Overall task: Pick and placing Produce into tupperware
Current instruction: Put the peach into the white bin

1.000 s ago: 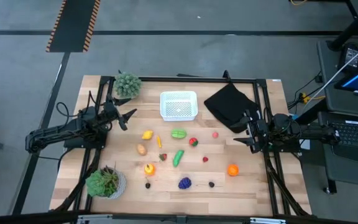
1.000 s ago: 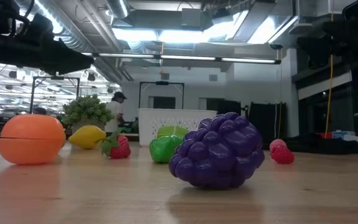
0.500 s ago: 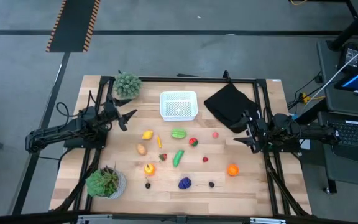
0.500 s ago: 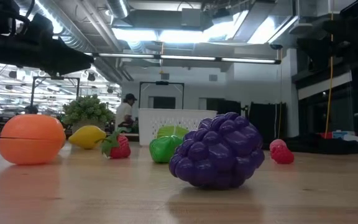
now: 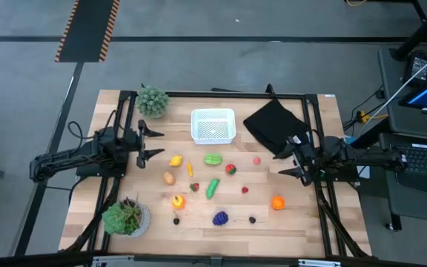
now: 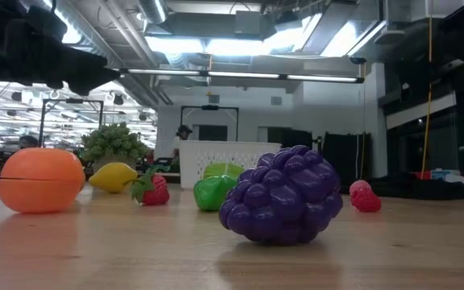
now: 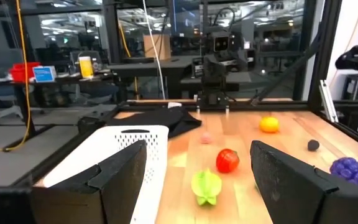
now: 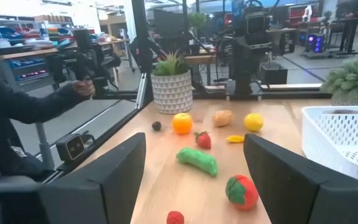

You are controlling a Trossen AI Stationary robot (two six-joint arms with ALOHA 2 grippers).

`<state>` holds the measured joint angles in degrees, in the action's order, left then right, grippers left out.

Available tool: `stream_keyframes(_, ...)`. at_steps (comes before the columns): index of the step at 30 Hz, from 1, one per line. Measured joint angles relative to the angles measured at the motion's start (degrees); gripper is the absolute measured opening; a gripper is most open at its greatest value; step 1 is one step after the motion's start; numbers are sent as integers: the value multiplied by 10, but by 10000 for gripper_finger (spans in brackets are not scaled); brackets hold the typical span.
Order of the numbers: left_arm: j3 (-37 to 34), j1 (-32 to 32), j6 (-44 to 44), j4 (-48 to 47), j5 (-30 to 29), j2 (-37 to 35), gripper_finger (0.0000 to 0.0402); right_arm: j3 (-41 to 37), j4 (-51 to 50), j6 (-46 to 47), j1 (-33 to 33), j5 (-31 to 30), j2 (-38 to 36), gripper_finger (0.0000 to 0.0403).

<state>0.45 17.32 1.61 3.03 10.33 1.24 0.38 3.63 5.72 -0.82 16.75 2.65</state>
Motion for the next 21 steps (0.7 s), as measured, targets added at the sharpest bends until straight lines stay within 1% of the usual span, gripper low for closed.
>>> stream_keyframes(6,0,0,24,1,-8,39,279,0,-1,3,-1,-9,9,273)
stream_keyframes(10,0,0,22,10,-10,68,279,0,-1,9,-1,-14,19,273)
stream_keyframes(13,0,0,17,16,-11,94,279,0,-1,8,-1,-54,36,273)
stream_keyframes(16,0,0,17,48,-11,119,279,0,-1,5,-1,-99,59,273)
stream_keyframes(21,0,0,19,61,-11,146,279,0,16,0,-2,-103,79,273)
